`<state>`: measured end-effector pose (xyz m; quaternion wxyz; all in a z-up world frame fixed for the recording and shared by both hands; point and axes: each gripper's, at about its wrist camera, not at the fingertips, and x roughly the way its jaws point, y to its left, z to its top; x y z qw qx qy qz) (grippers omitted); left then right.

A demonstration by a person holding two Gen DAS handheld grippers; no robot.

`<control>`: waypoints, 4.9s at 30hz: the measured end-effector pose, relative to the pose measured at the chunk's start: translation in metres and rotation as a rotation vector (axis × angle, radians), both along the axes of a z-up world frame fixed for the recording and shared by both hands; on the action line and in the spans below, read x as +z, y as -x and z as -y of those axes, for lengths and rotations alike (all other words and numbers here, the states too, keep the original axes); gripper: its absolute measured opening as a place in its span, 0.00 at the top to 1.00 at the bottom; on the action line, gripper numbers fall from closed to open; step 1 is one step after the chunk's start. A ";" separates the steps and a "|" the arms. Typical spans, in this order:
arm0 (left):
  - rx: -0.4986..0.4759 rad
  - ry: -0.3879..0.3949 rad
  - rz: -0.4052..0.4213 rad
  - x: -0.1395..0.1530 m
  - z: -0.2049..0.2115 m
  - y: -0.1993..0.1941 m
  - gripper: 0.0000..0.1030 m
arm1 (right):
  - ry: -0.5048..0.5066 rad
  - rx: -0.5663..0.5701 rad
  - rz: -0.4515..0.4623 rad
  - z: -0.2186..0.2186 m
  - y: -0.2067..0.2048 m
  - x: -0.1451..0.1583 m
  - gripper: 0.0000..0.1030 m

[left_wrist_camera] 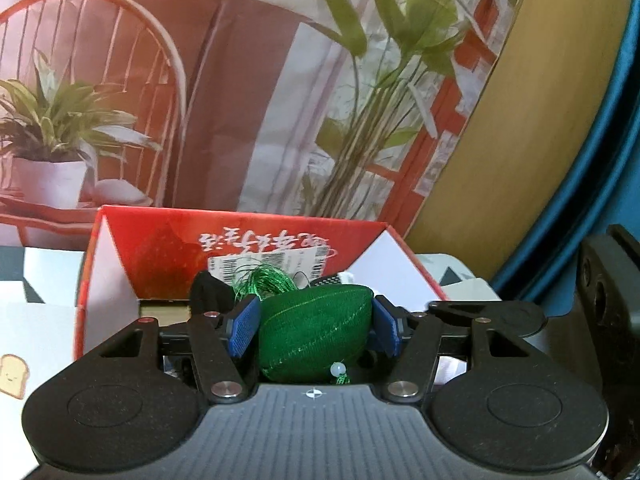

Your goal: Organize soft objects

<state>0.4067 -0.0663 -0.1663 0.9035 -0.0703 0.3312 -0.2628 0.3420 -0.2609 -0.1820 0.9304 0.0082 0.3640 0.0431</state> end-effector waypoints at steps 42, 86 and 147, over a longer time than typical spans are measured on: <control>0.393 -0.239 0.303 0.140 -0.058 0.229 0.00 | -0.044 -0.530 0.294 -0.006 0.222 0.145 0.00; 0.501 -0.242 0.407 0.162 -0.066 0.379 0.00 | 0.065 -0.580 0.404 -0.086 0.369 0.192 0.00; 0.466 -0.208 0.380 0.158 -0.073 0.380 0.00 | 0.053 -0.580 0.385 -0.086 0.369 0.180 0.00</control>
